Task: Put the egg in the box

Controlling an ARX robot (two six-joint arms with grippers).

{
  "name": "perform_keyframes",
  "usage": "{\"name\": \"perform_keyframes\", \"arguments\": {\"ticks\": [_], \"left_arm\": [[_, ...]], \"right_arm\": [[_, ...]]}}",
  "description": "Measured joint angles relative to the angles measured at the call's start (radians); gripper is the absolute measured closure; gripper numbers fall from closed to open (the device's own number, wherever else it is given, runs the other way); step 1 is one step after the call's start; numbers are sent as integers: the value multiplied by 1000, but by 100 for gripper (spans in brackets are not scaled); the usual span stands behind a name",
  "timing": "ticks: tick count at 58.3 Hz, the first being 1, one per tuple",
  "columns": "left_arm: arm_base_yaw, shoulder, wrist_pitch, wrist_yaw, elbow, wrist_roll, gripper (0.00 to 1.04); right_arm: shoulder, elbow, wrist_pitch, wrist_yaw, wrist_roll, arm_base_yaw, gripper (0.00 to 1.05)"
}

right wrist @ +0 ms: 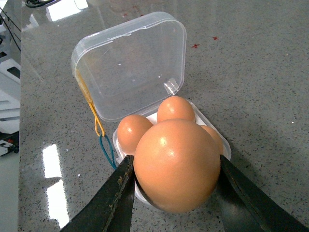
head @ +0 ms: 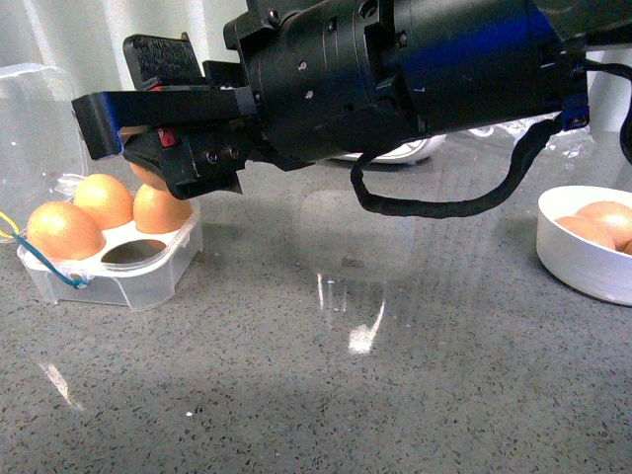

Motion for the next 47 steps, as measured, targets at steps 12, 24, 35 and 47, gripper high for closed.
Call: {"name": "perform_keyframes", "arguments": {"ticks": [12, 24, 35, 47], "left_arm": [[0, 0, 0, 0, 0, 0, 7], [0, 0, 0, 0, 0, 0, 7], [0, 0, 0, 0, 0, 0, 7], [0, 0, 0, 0, 0, 0, 7]], "right_arm": [[2, 0, -14, -16, -30, 9, 64], [18, 10, -30, -24, -56, 26, 64], [48, 31, -43, -23, -74, 34, 64], [74, 56, -52, -21, -92, 40, 64]]}}
